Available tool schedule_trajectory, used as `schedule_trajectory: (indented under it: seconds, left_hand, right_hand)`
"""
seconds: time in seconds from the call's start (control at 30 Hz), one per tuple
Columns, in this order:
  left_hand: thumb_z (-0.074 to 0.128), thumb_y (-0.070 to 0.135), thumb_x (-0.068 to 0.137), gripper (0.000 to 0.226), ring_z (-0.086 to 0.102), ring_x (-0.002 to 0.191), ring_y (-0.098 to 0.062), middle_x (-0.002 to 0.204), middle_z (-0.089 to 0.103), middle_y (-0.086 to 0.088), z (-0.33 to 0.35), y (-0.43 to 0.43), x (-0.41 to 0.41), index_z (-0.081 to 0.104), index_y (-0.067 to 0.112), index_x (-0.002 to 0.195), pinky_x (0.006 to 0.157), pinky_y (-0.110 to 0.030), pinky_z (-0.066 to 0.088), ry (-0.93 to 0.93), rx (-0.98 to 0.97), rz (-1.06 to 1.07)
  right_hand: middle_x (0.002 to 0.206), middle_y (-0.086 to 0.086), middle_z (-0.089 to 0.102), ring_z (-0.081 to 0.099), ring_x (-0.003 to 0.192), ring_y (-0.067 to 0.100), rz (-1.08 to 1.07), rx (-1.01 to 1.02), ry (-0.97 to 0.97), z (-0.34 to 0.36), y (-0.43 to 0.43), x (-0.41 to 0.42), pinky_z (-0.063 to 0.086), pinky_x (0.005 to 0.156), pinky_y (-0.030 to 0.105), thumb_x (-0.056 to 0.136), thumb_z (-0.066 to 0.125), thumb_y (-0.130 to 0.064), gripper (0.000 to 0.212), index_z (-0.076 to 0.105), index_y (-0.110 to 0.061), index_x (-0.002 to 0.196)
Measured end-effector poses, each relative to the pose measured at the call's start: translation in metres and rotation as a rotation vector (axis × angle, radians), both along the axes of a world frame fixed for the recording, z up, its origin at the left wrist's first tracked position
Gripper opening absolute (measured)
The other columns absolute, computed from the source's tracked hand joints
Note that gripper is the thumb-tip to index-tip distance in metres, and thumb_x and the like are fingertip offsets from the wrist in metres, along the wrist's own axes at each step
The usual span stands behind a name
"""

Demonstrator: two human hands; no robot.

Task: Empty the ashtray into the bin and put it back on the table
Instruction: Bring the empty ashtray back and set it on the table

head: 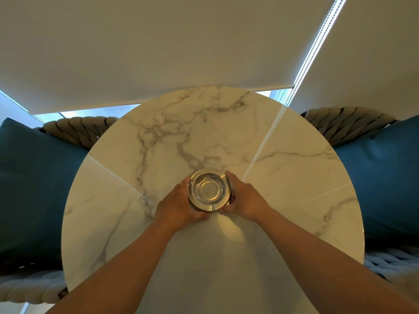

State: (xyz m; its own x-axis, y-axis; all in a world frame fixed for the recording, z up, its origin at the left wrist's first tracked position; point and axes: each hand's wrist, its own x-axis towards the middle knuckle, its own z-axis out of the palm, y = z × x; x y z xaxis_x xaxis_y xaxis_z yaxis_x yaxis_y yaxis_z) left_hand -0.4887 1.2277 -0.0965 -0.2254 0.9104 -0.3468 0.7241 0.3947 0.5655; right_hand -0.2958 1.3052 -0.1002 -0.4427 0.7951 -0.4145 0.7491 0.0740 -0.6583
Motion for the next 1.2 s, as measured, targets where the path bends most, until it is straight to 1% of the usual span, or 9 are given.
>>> schedule_trajectory:
  seconds: [0.17,0.3,0.37,0.6,0.73,0.83,0.97,1.1,1.2]
  left_hand:
    - [0.074,0.068,0.037,0.103,0.06,0.112,-0.018,0.124,0.058,0.014,0.0,-0.005,0.002,0.035,0.041,0.127,0.081,-0.037,0.049,0.01,-0.01,0.072]
    - [0.075,0.071,0.036,0.112,0.055,0.12,-0.018,0.131,0.052,0.01,-0.001,-0.007,0.002,0.024,0.043,0.131,0.087,-0.038,0.048,0.013,-0.006,0.087]
    - [0.076,0.072,0.036,0.112,0.055,0.118,-0.018,0.127,0.052,0.01,-0.001,-0.006,0.002,0.027,0.042,0.133,0.088,-0.039,0.05,0.022,0.002,0.08]
    - [0.072,0.077,0.035,0.111,0.056,0.109,-0.018,0.117,0.046,0.01,-0.006,-0.006,0.002,0.03,0.038,0.131,0.079,-0.035,0.049,0.07,0.015,0.053]
    - [0.07,0.078,0.035,0.112,0.055,0.109,-0.018,0.114,0.043,0.01,-0.008,-0.008,0.0,0.031,0.036,0.131,0.076,-0.033,0.047,0.09,0.039,0.061]
    - [0.071,0.075,0.035,0.104,0.055,0.107,-0.018,0.11,0.042,0.01,-0.011,-0.011,0.0,0.035,0.037,0.125,0.075,-0.034,0.048,0.097,0.056,0.074]
    - [0.073,0.073,0.036,0.101,0.054,0.106,-0.018,0.108,0.044,0.009,-0.013,-0.013,0.003,0.038,0.035,0.123,0.076,-0.036,0.051,0.111,0.097,0.089]
    - [0.076,0.074,0.038,0.108,0.052,0.108,-0.019,0.112,0.043,0.006,-0.014,-0.01,0.0,0.039,0.031,0.13,0.082,-0.038,0.052,0.124,0.119,0.045]
    - [0.075,0.076,0.037,0.118,0.046,0.111,-0.02,0.118,0.038,0.004,-0.015,-0.004,-0.001,0.037,0.029,0.137,0.091,-0.032,0.045,0.148,0.122,-0.012]
  right_hand:
    - [0.095,0.007,0.065,0.064,0.097,0.032,0.024,-0.014,0.016,0.001,0.005,0.003,0.054,0.088,0.045,0.063,0.085,-0.033,0.105,0.026,-0.032,0.15]
    - [0.076,-0.01,0.056,0.064,0.093,0.029,0.058,-0.011,0.041,0.002,0.006,0.005,0.054,0.085,0.045,0.06,0.085,-0.034,0.104,0.029,-0.033,0.148]
    - [0.073,-0.013,0.056,0.064,0.09,0.027,0.066,-0.005,0.042,0.002,0.006,0.004,0.054,0.085,0.045,0.059,0.085,-0.034,0.104,0.03,-0.035,0.147]
    - [0.077,-0.009,0.057,0.06,0.078,0.02,0.045,0.019,0.061,-0.001,0.0,0.002,0.055,0.079,0.041,0.058,0.085,-0.034,0.1,0.034,-0.034,0.143]
    - [0.074,-0.005,0.062,0.065,0.075,0.024,0.0,0.025,0.036,-0.004,-0.002,0.003,0.056,0.076,0.042,0.057,0.085,-0.035,0.085,0.042,-0.034,0.13]
    - [0.075,-0.005,0.063,0.066,0.077,0.026,-0.005,0.038,0.022,-0.005,-0.003,0.003,0.056,0.076,0.043,0.056,0.086,-0.036,0.09,0.039,-0.033,0.133]
    - [0.085,-0.004,0.062,0.066,0.089,0.029,0.032,0.055,0.022,-0.003,-0.003,0.001,0.055,0.082,0.042,0.06,0.086,-0.034,0.103,0.032,-0.031,0.148]
    - [0.09,0.004,0.067,0.066,0.087,0.028,0.002,0.055,0.003,-0.003,-0.008,0.003,0.055,0.08,0.042,0.061,0.085,-0.036,0.096,0.037,-0.033,0.144]
    - [0.088,0.005,0.067,0.066,0.081,0.028,-0.021,0.062,-0.037,-0.004,-0.009,0.005,0.056,0.076,0.044,0.06,0.086,-0.04,0.095,0.035,-0.035,0.14]
